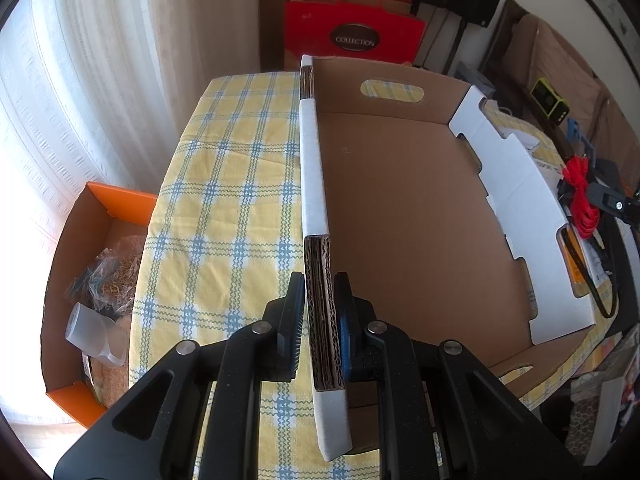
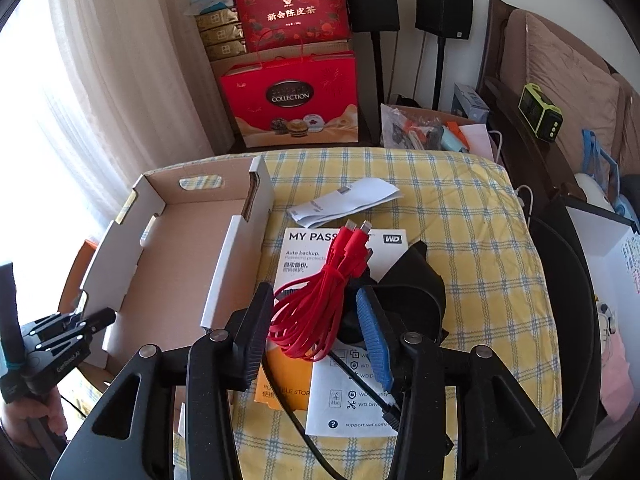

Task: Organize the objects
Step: 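Close the right tool on the red coiled cable, then carry the red cable into the tray and open the right tool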

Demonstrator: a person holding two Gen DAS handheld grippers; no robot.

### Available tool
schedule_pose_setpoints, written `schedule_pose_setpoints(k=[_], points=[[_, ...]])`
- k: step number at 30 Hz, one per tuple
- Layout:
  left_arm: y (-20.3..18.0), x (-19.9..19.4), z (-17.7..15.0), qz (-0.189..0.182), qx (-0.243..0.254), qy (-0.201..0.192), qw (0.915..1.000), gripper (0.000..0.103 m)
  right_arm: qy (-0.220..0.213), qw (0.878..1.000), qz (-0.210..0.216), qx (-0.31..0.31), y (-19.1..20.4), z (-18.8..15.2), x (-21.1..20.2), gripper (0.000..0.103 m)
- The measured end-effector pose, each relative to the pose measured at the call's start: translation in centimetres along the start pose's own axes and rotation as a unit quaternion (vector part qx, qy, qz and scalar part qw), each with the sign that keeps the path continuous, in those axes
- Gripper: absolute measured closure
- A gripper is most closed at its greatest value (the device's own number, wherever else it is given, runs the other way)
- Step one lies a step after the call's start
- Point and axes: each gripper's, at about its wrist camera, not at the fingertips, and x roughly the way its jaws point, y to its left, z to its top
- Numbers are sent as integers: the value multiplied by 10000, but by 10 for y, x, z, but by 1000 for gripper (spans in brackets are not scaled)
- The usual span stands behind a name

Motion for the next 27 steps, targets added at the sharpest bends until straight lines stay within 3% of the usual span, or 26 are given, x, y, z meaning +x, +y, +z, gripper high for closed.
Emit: schedule_pose_setpoints(k=[6,8,11,27], points=[[0,2,-1,-3,-11,13,10000,90,102,9999,-63,-107,3,-3,11,58],[-1,2,-1,-6,-9,12,10000,90,89,9999,-11,-125,4,-3,10,74],[-1,2,-2,-6,-11,11,10000,89,33,9999,11,-117,4,-2,7,85],[1,2,-2,-47,-64,3,10000,90,-494,9979,349,-250,28,12,-26,91]])
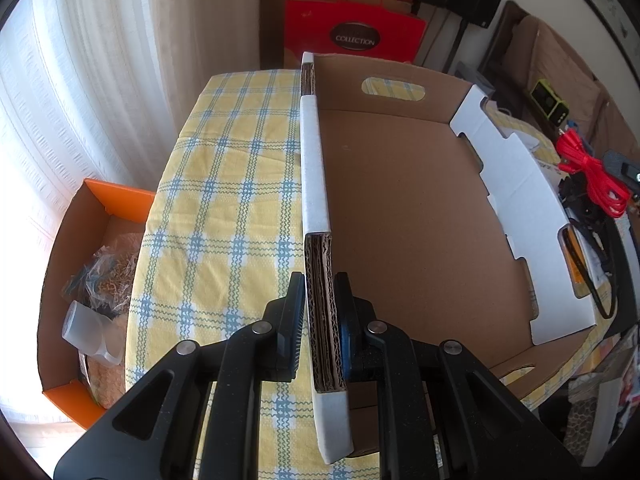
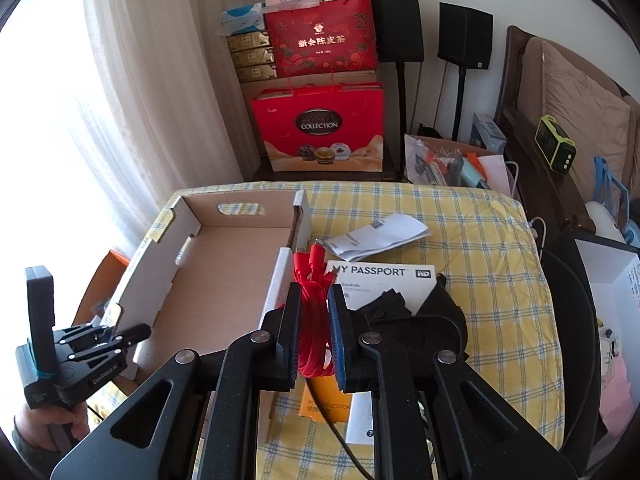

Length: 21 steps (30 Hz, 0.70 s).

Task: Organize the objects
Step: 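Carry the red cable into the tray and open the right tool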

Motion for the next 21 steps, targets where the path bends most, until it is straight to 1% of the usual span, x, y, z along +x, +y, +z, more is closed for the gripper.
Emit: schedule_pose_setpoints(k=[6,13,14,15,16,21], points=[[2,1,1,-27,-49,3,10000,90,1,9995,254,-189,28,4,5,91],[1,1,0,-5,-38,2,10000,90,201,9975,570,-354,62,-3,32,91],[1,1,0,-11,-45,1,10000,90,241,9972,609,-355,66,-5,37,92],[1,1,0,-16,-50,0,10000,90,269,9969,637,-369,70,-6,41,97],[1,1,0,-17,-49,-1,10000,90,288,9968,641,-386,74,-8,45,99],[1,2,1,-8,-43,3,10000,90,449,9958,650,-472,90,-15,63,99]])
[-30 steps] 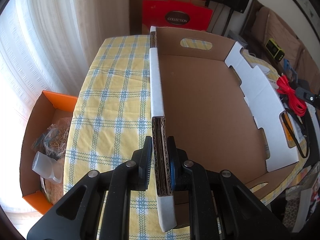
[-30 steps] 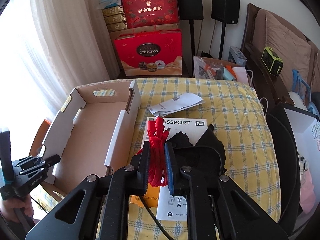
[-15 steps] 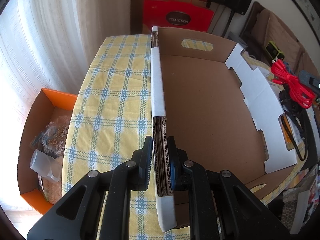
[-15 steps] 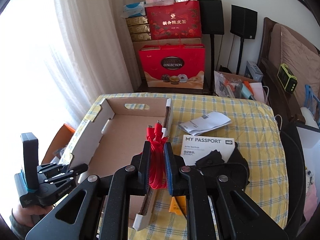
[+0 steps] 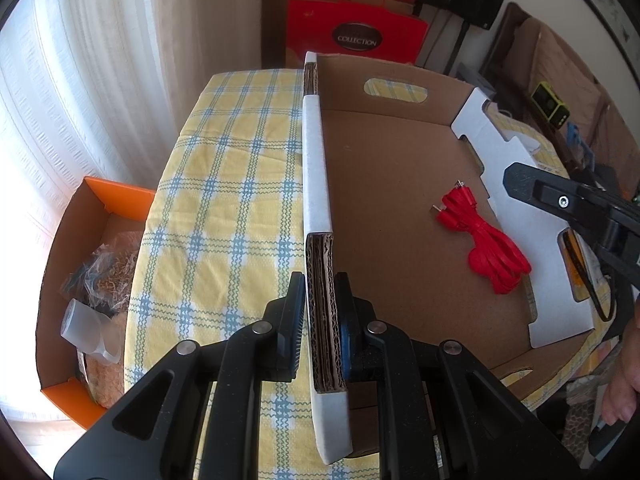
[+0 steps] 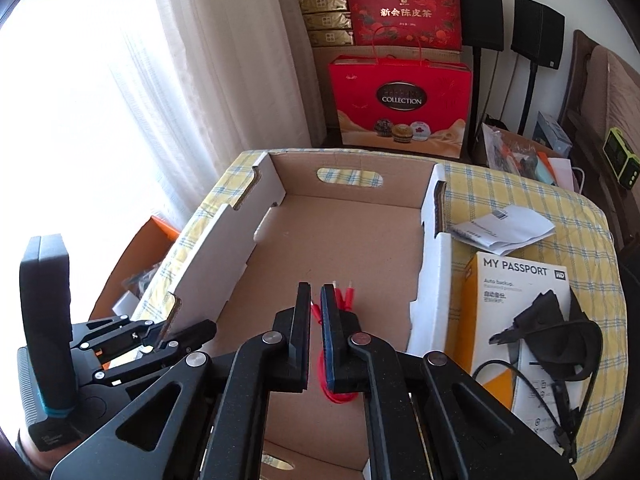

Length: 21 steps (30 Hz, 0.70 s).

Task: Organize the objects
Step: 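Carry the red cable into the tray and open the right tool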

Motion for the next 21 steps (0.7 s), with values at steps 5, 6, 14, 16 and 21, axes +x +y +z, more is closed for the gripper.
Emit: schedule_pose_setpoints(k=[5,6,14,16,21], points=[[0,0,0,1,3,-4,10000,90,65,10000,15,-74,7,-4,8,99],[0,0,0,2,1,-5,10000,90,76,9999,11,-93,8,-5,8,99],[-1,0,-1,0,5,-7,10000,90,95,9998,-89,-181,6,-10,6,96],[-1,0,-1,5,7,-7,10000,90,85,9997,-107,-191,4,-10,3,96],[0,0,-1,-9,-6,-5,10000,90,-18,9996,-209,-202,-1,-9,-9,94]])
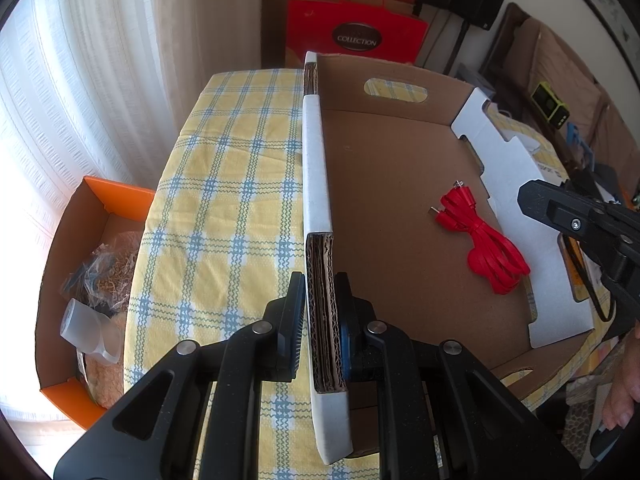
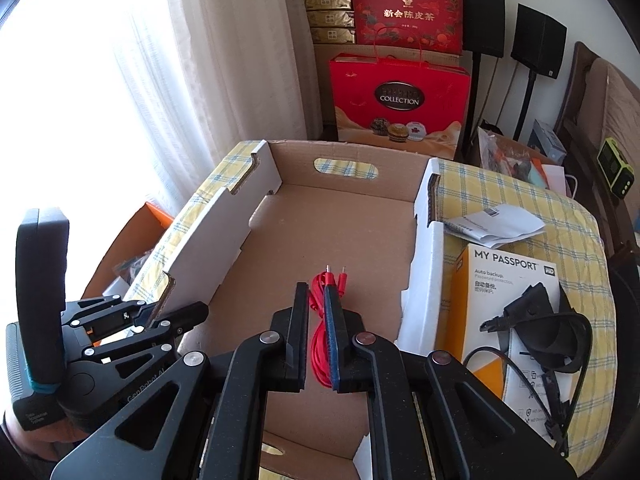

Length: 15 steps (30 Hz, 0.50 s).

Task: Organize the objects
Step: 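Carry the red cable into the tray and open the right tool, then move the right tool back to the black cable on the drive box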

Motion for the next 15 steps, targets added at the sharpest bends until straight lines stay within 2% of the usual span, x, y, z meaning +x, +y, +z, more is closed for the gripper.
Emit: schedule_pose_setpoints(k=[5,9,11,13,15], points=[[1,0,0,3,-9,11,10000,90,-178,9997,-147,6,-8,3,-16,61],[1,0,1,4,-25,18,10000,90,-316,9990,-310,-46,-13,4,-30,45],[1,0,1,0,-24,18,10000,90,-385,9986,-367,-42,-16,4,-37,31],[1,0,1,2,-27,19,10000,90,-455,9980,-429,-39,-20,5,-43,21],[2,1,1,9,-16,19,10000,90,-511,9976,-475,-22,-25,4,-49,17]])
